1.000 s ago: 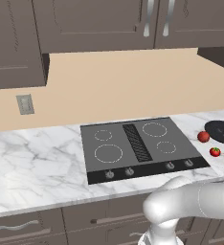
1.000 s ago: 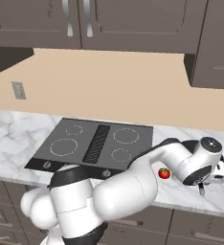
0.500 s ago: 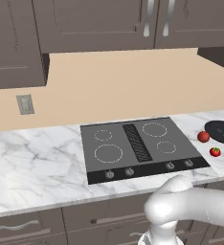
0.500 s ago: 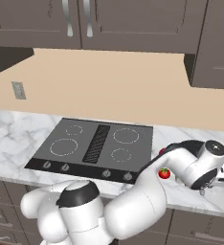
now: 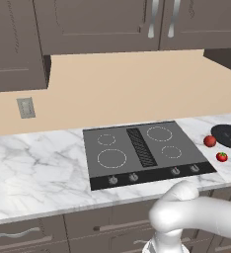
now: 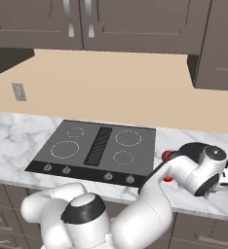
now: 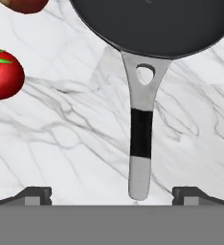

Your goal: Place the pan on the rear right burner on the stove. Then place the tomato and the onion in the pan and turn on the rear right burner.

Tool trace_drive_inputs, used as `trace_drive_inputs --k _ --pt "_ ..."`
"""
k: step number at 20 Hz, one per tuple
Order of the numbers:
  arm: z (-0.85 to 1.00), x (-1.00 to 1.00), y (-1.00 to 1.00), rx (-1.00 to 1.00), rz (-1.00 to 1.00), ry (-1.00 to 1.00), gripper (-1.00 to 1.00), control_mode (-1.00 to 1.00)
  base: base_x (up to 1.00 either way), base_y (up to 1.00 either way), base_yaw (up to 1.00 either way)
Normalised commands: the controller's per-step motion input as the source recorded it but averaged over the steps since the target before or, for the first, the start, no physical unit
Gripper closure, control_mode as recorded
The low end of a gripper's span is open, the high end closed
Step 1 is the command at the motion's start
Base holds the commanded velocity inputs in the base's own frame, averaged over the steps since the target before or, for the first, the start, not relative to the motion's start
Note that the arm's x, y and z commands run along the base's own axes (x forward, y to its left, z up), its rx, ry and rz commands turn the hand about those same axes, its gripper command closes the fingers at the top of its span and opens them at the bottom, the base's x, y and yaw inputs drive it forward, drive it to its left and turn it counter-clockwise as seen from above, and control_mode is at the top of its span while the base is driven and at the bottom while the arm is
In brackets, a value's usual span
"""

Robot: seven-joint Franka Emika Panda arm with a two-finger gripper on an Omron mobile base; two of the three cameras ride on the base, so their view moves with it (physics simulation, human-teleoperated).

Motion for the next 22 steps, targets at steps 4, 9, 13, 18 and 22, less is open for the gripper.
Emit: trace_drive_inputs --k 4,9,13,18,22 --pt "-0.14 0.03 -0.16 0.00 0.00 0.00 -1.00 -1.00 0.00 0.00 0.00" --pt "-0.12 0.08 -0.14 0.00 0.00 0.00 -1.00 -1.00 0.00 0.00 0.00" --pt "-0.06 0.15 -0.06 0.00 0.00 0.00 -1.00 -1.00 0.00 0.00 0.00" --pt "-0.07 0.14 -0.03 0.00 0.00 0.00 -1.00 -1.00 0.00 0.00 0.00" --pt "-0.10 0.05 -0.09 0.00 0.00 0.00 -1.00 -1.00 0.00 0.00 0.00"
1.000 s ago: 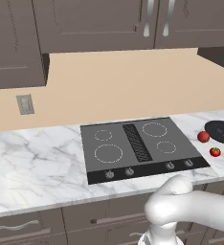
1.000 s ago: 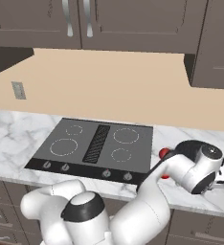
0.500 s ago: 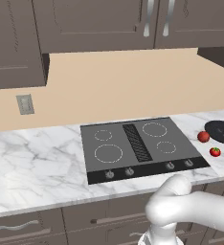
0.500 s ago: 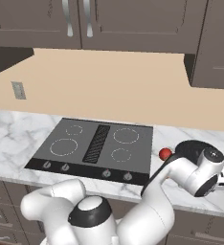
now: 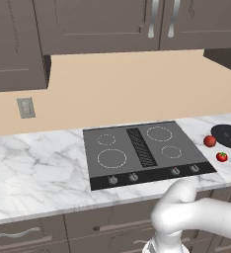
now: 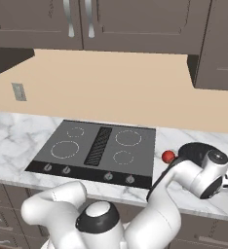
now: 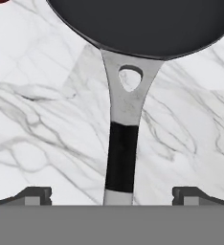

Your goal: Place the pan on the rear right burner on the stove. Then place the tomato and the onion in the pan and turn on the rear right burner.

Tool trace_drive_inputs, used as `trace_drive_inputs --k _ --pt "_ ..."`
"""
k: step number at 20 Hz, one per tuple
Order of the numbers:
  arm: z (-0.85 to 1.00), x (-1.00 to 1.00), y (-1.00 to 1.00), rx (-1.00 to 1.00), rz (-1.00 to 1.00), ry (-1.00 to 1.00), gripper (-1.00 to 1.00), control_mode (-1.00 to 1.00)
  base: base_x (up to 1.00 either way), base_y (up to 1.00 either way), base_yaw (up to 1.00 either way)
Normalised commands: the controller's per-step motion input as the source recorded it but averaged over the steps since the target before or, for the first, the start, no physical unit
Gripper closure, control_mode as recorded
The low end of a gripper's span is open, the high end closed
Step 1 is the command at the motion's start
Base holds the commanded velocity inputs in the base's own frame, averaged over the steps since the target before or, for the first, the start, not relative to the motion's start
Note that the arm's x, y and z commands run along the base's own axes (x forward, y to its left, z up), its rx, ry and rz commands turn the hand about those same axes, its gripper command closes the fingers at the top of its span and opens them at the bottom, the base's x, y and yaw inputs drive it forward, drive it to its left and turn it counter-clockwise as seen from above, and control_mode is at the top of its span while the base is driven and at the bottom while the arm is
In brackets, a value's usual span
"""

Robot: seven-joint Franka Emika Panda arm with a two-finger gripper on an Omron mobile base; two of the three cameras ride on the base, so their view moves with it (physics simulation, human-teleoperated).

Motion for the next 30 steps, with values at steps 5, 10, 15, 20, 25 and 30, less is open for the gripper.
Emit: trace_drive_inputs --k 5,10,15,20,25,30 --pt "-0.10 0.06 -0.09 0.00 0.00 0.00 -1.00 -1.00 0.00 0.00 0.00" --pt "-0.08 0.13 -0.01 0.00 0.00 0.00 -1.00 -1.00 0.00 0.00 0.00" --pt "-0.11 0.13 0.00 -0.02 0.00 0.00 -1.00 -1.00 0.00 0.00 0.00" --pt "-0.24 0.00 -0.05 -0.02 0.00 0.00 -1.00 -1.00 0.00 0.00 0.00" --pt "-0.19 0.00 -0.02 -0.01 0.00 0.00 -1.00 -1.00 0.00 0.00 0.00" --pt "-0.14 0.07 0.00 -0.02 0.00 0.01 1.00 -1.00 0.00 0.00 0.00"
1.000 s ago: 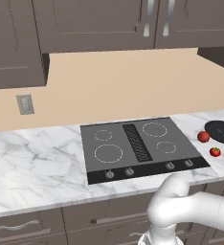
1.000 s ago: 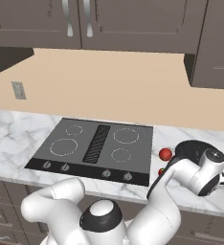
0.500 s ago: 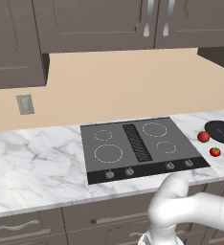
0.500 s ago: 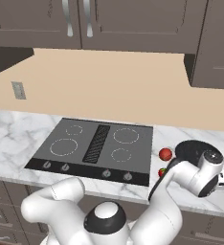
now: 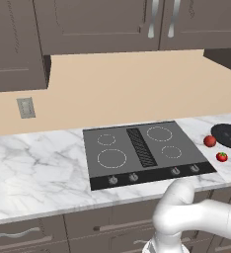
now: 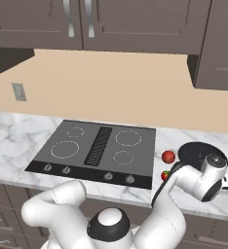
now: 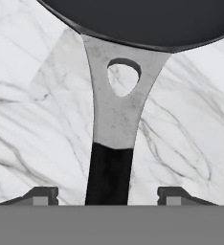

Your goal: Place the pan on the rear right burner on the stove. Then place the tomato and the onion in the pan and turn on the rear right burner.

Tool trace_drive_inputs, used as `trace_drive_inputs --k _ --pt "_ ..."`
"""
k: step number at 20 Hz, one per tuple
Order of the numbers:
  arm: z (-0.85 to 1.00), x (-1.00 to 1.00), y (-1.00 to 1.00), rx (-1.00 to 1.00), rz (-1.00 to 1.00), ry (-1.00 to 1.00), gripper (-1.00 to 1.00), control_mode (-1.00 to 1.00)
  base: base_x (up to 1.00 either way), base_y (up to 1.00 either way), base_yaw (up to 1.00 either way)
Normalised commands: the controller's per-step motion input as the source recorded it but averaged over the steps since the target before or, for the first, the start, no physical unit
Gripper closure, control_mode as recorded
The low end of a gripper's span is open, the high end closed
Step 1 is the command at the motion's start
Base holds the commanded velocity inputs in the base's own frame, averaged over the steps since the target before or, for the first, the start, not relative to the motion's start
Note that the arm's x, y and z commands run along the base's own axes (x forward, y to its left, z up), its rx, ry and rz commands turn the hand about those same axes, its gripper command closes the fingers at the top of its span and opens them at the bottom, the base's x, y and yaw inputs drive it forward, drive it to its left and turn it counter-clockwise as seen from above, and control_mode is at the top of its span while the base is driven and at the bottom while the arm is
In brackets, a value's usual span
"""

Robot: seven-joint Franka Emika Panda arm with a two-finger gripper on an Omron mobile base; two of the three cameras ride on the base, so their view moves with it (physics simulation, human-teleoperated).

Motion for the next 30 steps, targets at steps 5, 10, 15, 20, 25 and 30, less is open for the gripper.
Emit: trace_drive_inputs --k 5,10,15,20,25,30 --pt "-0.16 0.00 -0.08 0.00 0.00 0.00 1.00 -1.00 0.00 0.00 0.00" --pt "-0.15 0.00 -0.09 -0.01 0.00 0.00 1.00 -1.00 0.00 0.00 0.00" --pt "-0.02 0.00 -0.04 0.00 0.00 0.00 1.00 -1.00 0.00 0.00 0.00" --pt "0.00 0.00 0.00 0.00 0.00 0.00 1.00 -1.00 0.00 0.00 0.00" --pt "0.09 0.00 0.00 0.00 0.00 -0.06 1.00 -1.00 0.00 0.00 0.00" --pt "0.20 -0.01 0.00 0.00 0.00 -0.11 1.00 -1.00 0.00 0.00 0.00"
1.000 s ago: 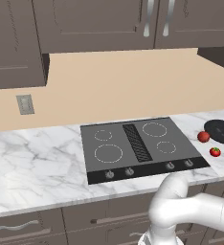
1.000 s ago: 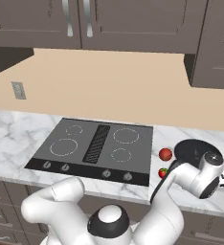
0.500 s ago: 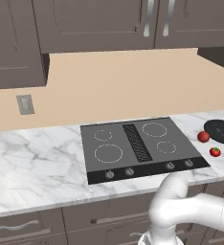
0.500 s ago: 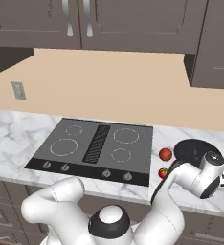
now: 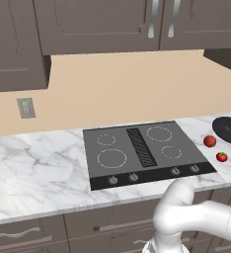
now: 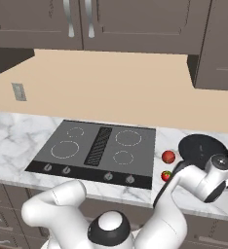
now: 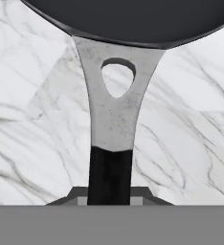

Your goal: Place the pan on the rear right burner on the stove. Then place the tomato and the onion in the pan and turn on the rear right burner.

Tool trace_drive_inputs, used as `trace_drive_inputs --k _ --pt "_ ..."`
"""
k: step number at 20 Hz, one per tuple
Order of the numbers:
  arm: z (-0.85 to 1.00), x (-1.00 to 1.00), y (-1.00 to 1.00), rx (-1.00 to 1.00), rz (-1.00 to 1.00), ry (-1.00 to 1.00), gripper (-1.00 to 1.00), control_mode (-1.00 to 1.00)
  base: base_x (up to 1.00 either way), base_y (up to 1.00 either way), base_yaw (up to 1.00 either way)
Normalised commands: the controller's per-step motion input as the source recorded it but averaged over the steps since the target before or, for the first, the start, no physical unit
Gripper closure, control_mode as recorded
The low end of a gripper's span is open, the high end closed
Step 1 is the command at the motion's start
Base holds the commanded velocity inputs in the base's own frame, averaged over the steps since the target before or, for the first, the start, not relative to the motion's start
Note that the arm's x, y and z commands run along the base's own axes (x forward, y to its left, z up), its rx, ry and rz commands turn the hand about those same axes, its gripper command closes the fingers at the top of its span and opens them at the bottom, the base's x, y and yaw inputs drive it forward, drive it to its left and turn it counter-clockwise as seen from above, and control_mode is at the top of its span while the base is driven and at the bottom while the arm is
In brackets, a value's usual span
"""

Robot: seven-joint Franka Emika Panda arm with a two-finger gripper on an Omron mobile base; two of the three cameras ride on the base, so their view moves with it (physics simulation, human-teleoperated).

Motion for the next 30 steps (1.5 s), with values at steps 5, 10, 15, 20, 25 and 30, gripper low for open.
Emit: trace_drive_inputs --k 5,10,15,20,25,30 --pt "0.07 0.00 0.00 0.00 0.00 -0.07 1.00 -1.00 0.00 0.00 0.00" --pt "0.13 0.00 0.00 -0.01 0.00 0.00 1.00 -1.00 0.00 0.00 0.00" --pt "0.24 0.00 0.03 -0.08 0.01 0.03 1.00 -1.00 0.00 0.00 0.00" --pt "0.27 0.00 0.09 -0.10 0.02 0.05 1.00 -1.00 0.00 0.00 0.00" --pt "0.14 0.00 0.17 -0.04 0.01 0.00 1.00 -1.00 0.00 0.00 0.00" --pt "0.13 0.00 0.15 0.00 0.00 0.00 1.00 -1.00 0.00 0.00 0.00"
